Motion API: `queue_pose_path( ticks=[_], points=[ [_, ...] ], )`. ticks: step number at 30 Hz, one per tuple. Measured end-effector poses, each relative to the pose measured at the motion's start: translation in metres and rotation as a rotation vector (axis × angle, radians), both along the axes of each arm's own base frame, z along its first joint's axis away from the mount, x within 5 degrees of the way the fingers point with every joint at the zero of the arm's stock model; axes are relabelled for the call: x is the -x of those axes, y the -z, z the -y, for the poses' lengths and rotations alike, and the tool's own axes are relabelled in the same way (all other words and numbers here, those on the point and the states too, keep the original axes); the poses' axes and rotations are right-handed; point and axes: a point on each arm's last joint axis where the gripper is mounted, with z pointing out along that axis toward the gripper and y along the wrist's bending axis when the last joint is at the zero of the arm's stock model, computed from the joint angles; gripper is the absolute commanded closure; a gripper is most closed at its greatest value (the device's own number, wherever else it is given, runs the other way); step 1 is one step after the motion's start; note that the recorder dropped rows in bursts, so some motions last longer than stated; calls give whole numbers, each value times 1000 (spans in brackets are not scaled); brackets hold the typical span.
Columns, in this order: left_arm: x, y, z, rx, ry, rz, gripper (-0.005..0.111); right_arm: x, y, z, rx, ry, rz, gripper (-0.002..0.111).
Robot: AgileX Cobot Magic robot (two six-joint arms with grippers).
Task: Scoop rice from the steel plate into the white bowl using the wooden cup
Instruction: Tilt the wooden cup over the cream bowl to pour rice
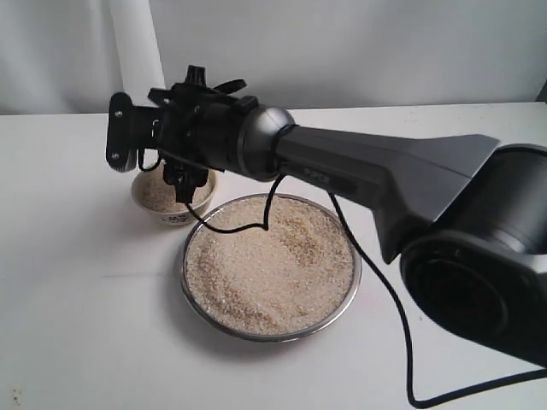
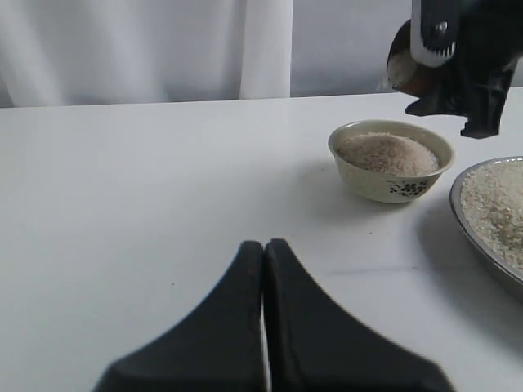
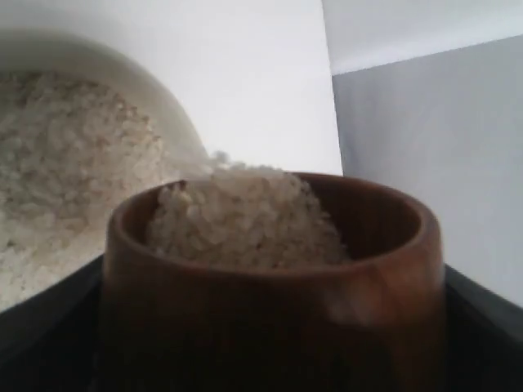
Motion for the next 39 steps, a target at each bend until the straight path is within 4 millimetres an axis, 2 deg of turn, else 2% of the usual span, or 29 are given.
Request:
queue_pose_path(
  ticks=[7, 16, 21, 31, 39],
  points=[
    [0, 0, 0, 0, 0, 0, 107, 2, 21, -3, 141, 18, 71, 108],
    [0, 0, 0, 0, 0, 0, 107, 0, 20, 0, 214, 23, 125, 108],
    [0, 0, 0, 0, 0, 0, 107, 5, 15, -8, 276, -20, 197, 108],
    [0, 0, 0, 0, 0, 0, 107, 16, 19, -12, 548, -116, 237, 108],
    [0, 0, 0, 0, 0, 0, 107, 18, 20, -14, 671, -153, 289, 108]
  ],
)
